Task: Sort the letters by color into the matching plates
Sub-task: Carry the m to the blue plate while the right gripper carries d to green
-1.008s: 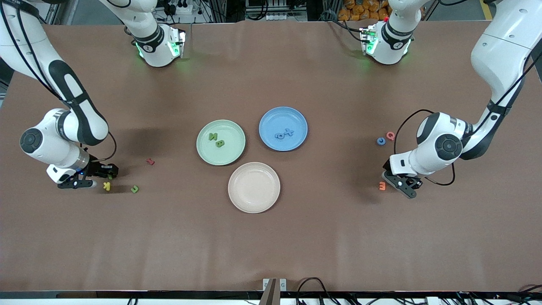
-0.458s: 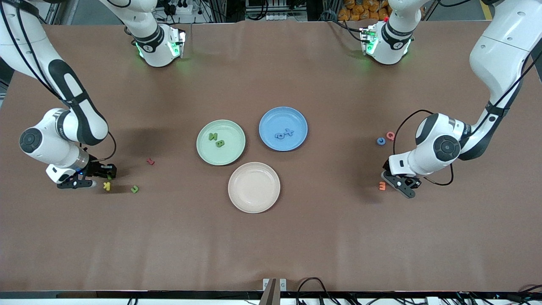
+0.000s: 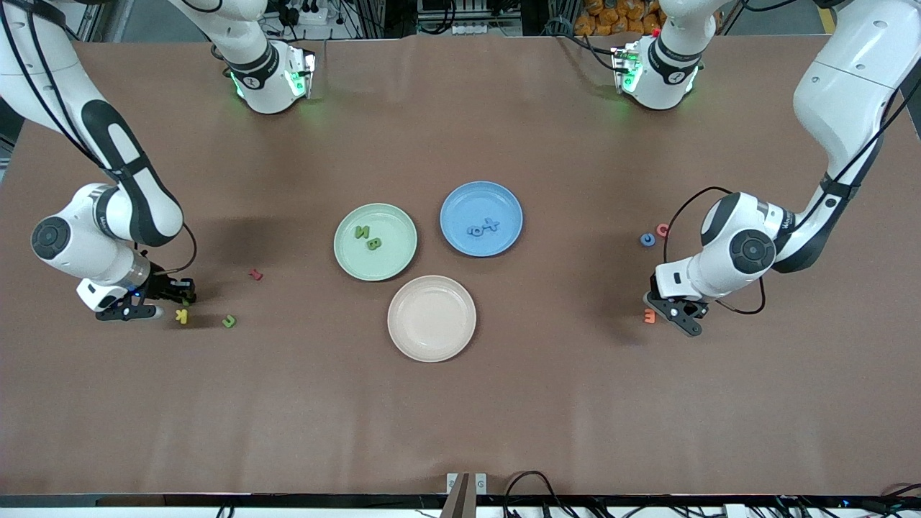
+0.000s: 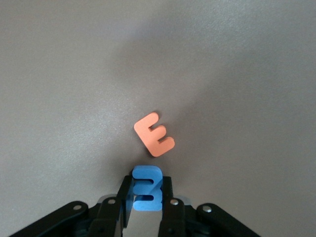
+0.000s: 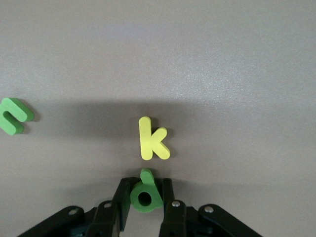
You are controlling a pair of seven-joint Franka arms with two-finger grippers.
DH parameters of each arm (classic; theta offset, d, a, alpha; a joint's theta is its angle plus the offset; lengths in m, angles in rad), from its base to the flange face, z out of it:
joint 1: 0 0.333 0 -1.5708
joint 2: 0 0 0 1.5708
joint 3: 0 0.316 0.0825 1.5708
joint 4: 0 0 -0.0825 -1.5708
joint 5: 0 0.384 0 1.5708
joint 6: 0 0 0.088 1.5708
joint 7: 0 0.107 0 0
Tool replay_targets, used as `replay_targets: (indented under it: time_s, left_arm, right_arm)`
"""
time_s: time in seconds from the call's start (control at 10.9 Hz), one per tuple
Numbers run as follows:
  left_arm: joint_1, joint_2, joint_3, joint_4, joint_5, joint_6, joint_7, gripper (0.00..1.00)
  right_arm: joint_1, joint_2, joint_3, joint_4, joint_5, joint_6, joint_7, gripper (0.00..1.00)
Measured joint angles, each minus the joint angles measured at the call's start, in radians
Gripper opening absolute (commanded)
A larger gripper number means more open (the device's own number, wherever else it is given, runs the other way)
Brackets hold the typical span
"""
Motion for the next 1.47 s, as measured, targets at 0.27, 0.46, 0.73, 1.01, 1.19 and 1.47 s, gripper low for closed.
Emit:
replay_targets:
  time_s: [0.27,0.46,0.73,1.01,1.19,1.47]
  left_arm:
    - [-0.004,0.000,0.005,0.002,0.000,0.000,-0.003,0.00]
    - [-0.005,0.000,0.011,0.006,0.000,0.000,-0.004,0.00]
    - [-0.005,0.000,0.016,0.035,0.000,-0.017,-0.013,0.00]
    - [-0.038,-0.005,-0.003,0.077,-0.003,-0.100,-0.094,0.00]
    - [-0.086,-0.011,-0.025,0.097,-0.018,-0.149,-0.186,0.00]
    - [-0.120,-0.011,-0.068,0.101,-0.021,-0.188,-0.315,0.00]
  right_arm:
    - [0.000,0.000,0.000,0.000,0.000,0.000,0.000,0.29]
    - [0.000,0.000,0.000,0.000,-0.001,-0.001,0.000,0.29]
    - [0.010,-0.002,0.000,0.000,-0.001,-0.004,0.007,0.29]
    - [0.059,-0.015,0.005,0.000,-0.001,-0.055,0.075,0.29]
    - [0.101,-0.036,0.006,0.000,-0.001,-0.094,0.140,0.29]
    - [0.160,-0.075,0.007,0.000,0.000,-0.152,0.221,0.30]
